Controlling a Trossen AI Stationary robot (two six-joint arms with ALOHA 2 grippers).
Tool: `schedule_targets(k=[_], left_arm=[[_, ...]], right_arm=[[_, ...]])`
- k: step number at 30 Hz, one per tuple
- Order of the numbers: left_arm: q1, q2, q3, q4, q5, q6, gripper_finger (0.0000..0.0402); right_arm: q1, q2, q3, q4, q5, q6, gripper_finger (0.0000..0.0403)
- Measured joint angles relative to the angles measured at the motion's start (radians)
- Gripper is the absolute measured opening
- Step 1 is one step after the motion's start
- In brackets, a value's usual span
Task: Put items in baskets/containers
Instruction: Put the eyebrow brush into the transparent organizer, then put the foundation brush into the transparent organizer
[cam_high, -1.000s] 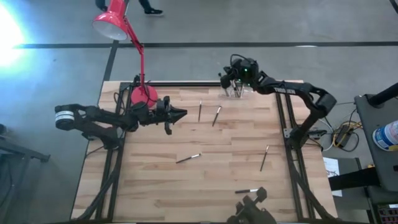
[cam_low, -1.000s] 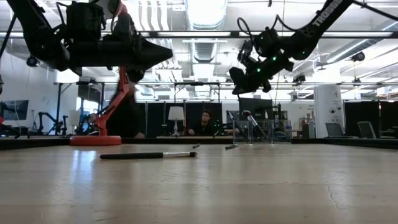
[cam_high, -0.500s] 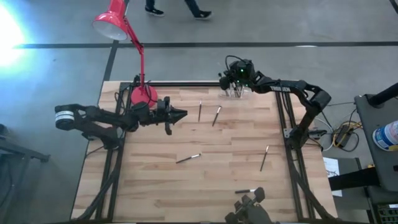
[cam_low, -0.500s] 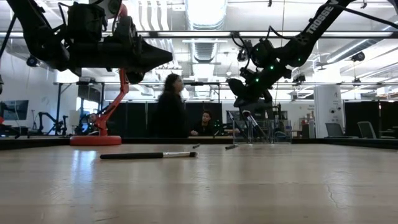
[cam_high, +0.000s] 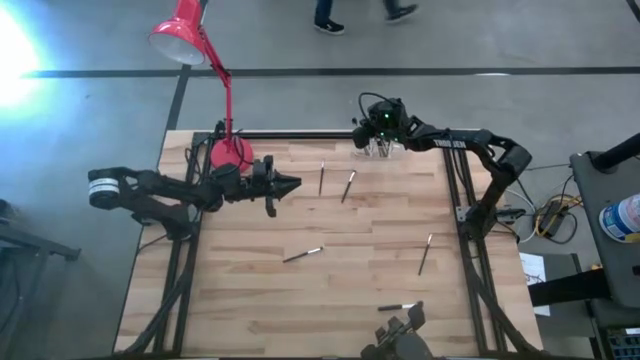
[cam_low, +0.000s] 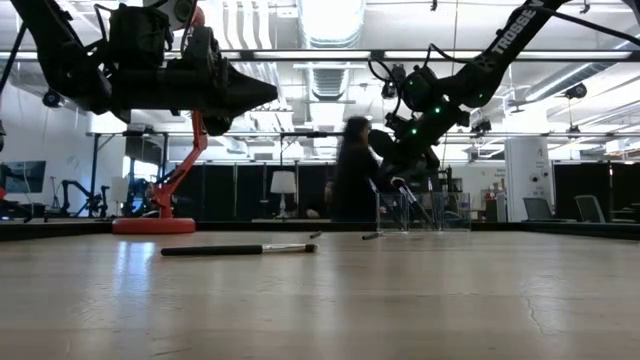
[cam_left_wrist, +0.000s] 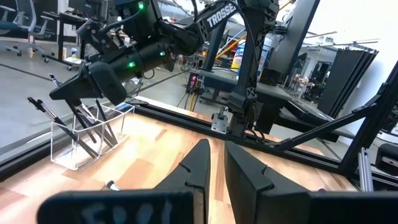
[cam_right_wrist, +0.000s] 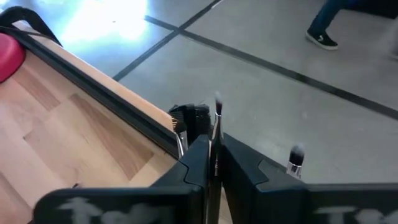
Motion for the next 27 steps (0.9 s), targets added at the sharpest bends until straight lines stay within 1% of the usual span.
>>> schedule_targets(k=[10, 15, 18, 22, 24, 27], left_arm=[[0.000, 0.000, 0.002, -0.029, 0.000, -0.001, 0.0041], [0.000, 0.000, 0.009, -0.052, -0.004, -0.001, 0.0041], [0.000, 0.000, 0.009, -0.062, -0.005, 0.001, 0.0041], [0.000, 0.000, 0.009, -0.091, -0.005, 0.013, 0.0041], [0.000, 0.000, 0.014, -0.122, -0.011, 0.028, 0.0039], [0.000, 0.000, 0.032, -0.180, -0.034, 0.031, 0.0033]], right_arm=[[0.000, -0.005, 0.001, -0.020, 0.000, 0.000, 0.0063], [0.004, -0.047, 0.001, -0.056, 0.001, -0.035, 0.0067], [0.021, -0.090, -0.012, -0.068, 0.006, -0.066, 0.0055], [0.070, -0.149, -0.068, -0.055, 0.007, -0.083, 0.0025], [0.102, -0.174, -0.112, -0.022, 0.008, -0.084, 0.0013], [0.160, -0.201, -0.190, 0.059, 0.035, -0.077, 0.0009]])
